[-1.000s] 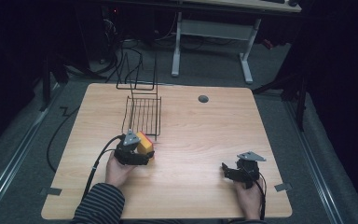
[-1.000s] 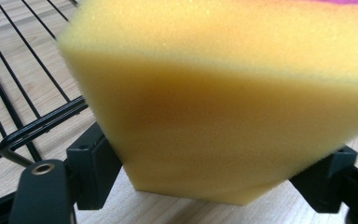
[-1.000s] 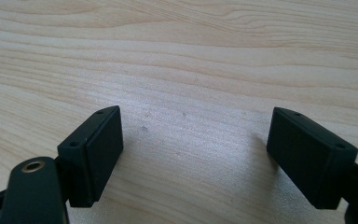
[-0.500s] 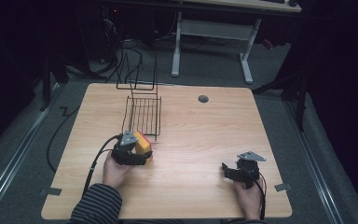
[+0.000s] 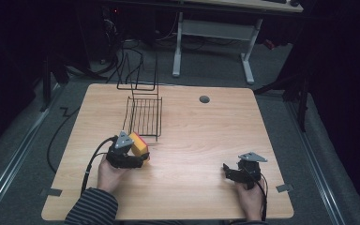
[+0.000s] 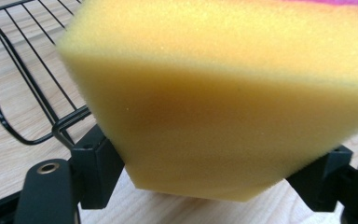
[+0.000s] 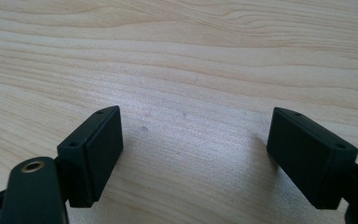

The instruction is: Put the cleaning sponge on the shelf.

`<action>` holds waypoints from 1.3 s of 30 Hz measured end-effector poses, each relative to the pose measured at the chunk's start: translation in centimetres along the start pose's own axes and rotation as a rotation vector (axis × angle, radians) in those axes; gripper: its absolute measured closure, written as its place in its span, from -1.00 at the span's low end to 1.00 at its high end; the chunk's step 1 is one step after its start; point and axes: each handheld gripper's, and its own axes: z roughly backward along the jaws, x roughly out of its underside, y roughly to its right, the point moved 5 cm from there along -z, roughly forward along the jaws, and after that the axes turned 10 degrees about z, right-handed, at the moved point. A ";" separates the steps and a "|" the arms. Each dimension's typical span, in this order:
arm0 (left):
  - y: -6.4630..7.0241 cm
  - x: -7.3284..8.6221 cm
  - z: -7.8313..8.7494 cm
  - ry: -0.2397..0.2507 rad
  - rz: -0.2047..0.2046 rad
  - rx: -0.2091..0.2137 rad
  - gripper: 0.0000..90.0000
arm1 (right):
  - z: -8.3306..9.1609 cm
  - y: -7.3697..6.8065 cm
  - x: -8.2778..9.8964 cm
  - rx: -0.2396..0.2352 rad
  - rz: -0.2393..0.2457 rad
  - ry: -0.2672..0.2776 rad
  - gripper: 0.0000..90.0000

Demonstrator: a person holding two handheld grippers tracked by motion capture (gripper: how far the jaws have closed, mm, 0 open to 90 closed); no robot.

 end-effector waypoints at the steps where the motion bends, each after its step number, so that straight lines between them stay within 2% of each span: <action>1: 0.0 0.1 0.2 0.001 0.001 0.000 -0.49 | 0.0 0.0 0.0 0.000 0.001 0.000 -0.59; 7: 0.0 0.3 1.1 -0.007 0.020 -0.011 -0.49 | 0.0 0.0 0.0 0.000 0.001 0.000 -0.59; 22: 0.0 -0.3 4.2 0.029 0.003 -0.035 -0.49 | 0.0 0.0 0.0 0.000 0.001 0.000 -0.59; 31: -0.5 -1.3 5.6 0.054 0.004 -0.049 -0.49 | 0.0 0.0 0.0 0.000 0.001 0.000 -0.59; 39: -1.0 -2.9 6.3 0.078 -0.007 -0.055 -0.48 | 0.0 0.0 0.0 0.000 0.000 0.000 -0.59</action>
